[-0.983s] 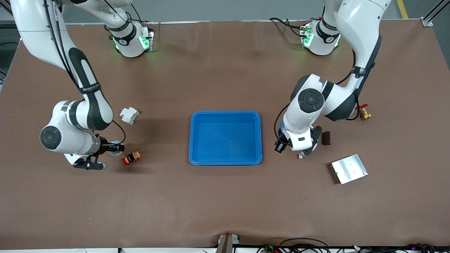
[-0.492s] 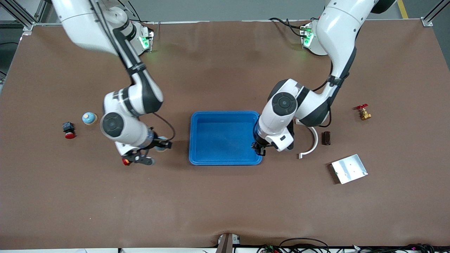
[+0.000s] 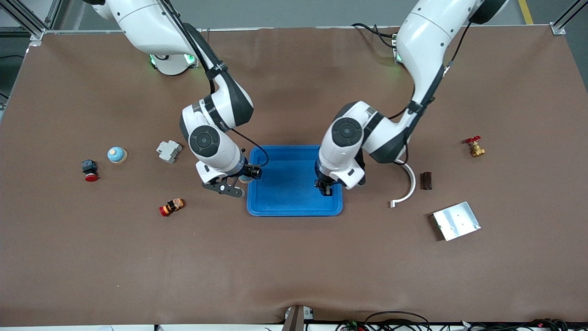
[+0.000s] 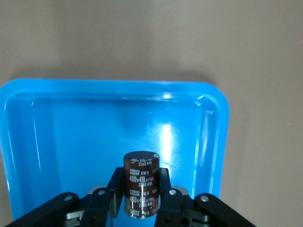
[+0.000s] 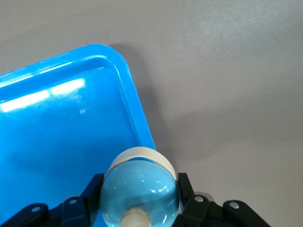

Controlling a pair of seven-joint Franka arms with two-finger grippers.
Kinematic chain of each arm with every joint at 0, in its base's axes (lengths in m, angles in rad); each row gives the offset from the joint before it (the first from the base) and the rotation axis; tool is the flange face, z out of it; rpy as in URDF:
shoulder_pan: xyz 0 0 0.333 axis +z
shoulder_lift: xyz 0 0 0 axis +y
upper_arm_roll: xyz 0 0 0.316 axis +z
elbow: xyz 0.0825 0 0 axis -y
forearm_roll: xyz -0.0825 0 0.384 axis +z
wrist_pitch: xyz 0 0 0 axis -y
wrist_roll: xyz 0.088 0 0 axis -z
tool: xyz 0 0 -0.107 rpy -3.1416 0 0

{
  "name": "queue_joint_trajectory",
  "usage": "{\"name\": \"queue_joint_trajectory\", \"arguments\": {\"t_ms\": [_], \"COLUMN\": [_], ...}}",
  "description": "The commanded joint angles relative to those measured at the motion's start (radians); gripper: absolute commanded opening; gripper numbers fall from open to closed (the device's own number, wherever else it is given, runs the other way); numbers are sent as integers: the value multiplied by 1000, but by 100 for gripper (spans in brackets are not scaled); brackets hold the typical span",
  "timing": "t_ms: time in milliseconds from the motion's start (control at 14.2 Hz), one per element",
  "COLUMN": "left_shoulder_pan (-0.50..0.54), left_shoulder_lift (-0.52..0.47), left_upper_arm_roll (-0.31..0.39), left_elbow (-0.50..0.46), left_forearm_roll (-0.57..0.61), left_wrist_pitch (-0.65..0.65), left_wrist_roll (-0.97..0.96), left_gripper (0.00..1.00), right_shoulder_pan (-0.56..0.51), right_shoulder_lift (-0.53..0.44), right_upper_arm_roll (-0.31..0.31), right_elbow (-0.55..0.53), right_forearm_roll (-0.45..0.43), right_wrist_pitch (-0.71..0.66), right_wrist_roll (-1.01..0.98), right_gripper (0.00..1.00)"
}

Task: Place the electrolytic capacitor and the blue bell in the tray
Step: 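Carry the capacitor and bell into the blue tray and lower them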

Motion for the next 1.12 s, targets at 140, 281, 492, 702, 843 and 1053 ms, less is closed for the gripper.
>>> {"name": "queue_joint_trajectory", "arguments": {"t_ms": [140, 281, 492, 702, 843, 1053], "left_shoulder_pan": [-66, -80, -88, -92, -91, -86], "left_shoulder_lift": [33, 33, 31, 31, 31, 33], "left_upper_arm_roll": [12, 12, 11, 9, 9, 9], "left_elbow": [-4, -24, -74, -110, -119, -125], "left_forearm_roll": [64, 70, 145, 190, 190, 190], "left_wrist_pitch": [-12, -12, -12, -4, 17, 47], "left_wrist_roll": [-127, -131, -133, -131, -133, -130], "left_gripper": [0, 0, 0, 0, 0, 0], "right_shoulder_pan": [43, 51, 75, 81, 92, 98], "right_shoulder_lift": [42, 51, 81, 83, 85, 85], "right_upper_arm_roll": [-12, -12, -12, -12, -12, -12], "right_elbow": [5, 5, 4, 2, 0, -35], "right_forearm_roll": [36, 38, 39, 41, 43, 41], "right_wrist_pitch": [41, 40, 64, 78, 77, 104], "right_wrist_roll": [18, 18, 18, 20, 20, 29], "right_gripper": [17, 17, 16, 16, 16, 16]}}
